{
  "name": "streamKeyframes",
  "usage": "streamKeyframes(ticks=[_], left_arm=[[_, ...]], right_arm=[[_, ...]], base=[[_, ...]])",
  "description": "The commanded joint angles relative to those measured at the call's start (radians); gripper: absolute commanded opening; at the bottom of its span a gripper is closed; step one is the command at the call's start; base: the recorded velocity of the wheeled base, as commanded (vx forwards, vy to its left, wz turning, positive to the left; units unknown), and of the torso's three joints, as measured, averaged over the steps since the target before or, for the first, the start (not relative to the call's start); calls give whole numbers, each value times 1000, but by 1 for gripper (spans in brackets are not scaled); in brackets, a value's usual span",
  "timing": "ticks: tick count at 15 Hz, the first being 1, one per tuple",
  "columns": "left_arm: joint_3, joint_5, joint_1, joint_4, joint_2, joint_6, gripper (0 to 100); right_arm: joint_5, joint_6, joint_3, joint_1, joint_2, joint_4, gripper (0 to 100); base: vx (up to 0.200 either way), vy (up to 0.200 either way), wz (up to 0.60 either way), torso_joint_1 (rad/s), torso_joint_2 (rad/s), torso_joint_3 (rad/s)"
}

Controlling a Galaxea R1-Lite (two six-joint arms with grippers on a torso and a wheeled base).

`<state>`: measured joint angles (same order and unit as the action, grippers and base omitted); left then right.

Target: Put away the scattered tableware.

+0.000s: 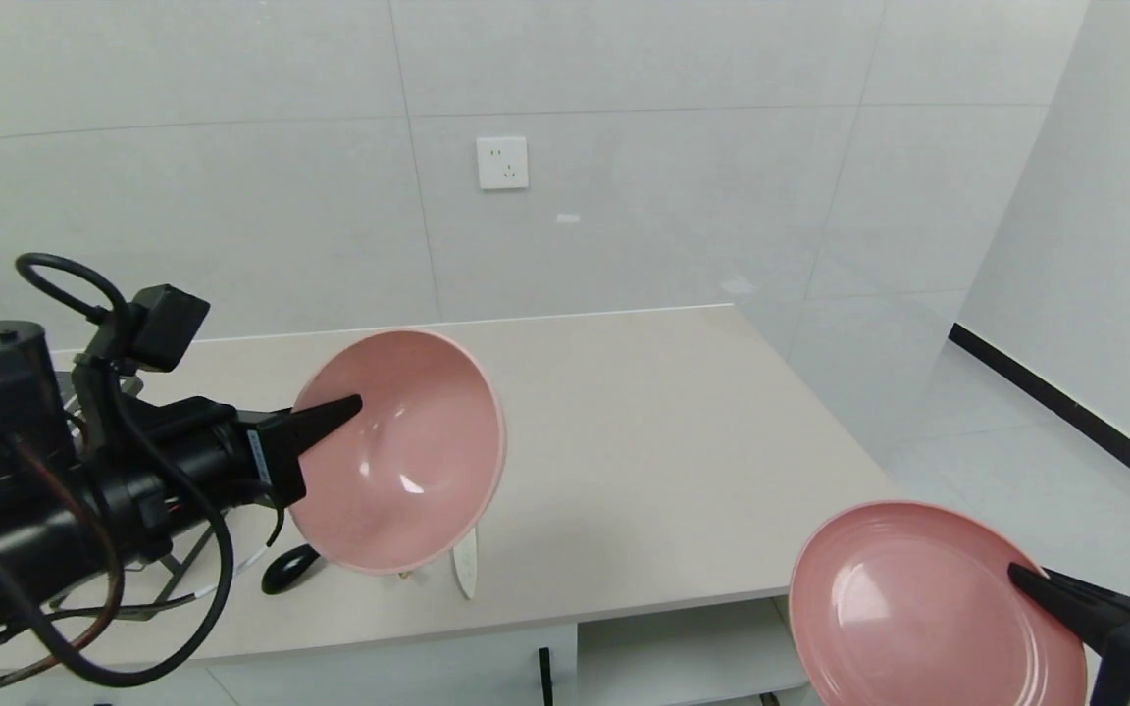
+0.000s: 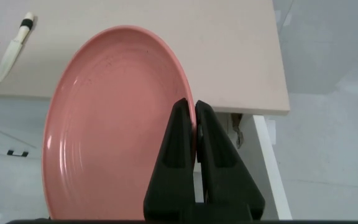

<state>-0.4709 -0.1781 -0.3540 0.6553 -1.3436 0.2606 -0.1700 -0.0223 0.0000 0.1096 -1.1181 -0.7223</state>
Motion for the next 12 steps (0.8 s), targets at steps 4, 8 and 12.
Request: streamKeyframes(ticks=[4,8,12], left_arm=[[80,-15,12,38,106,45,0],[161,-15,10,40,222,34,0],[238,-8,17,27,368,37,0]], right_arm=[[0,-8,0,10,212,118,0],[1,-11,0,2,284,124,0],[1,-13,0,-5,345,185,0]], base=[[0,0,0,0,0,0],[0,0,0,0,0,0],[0,0,0,0,0,0]])
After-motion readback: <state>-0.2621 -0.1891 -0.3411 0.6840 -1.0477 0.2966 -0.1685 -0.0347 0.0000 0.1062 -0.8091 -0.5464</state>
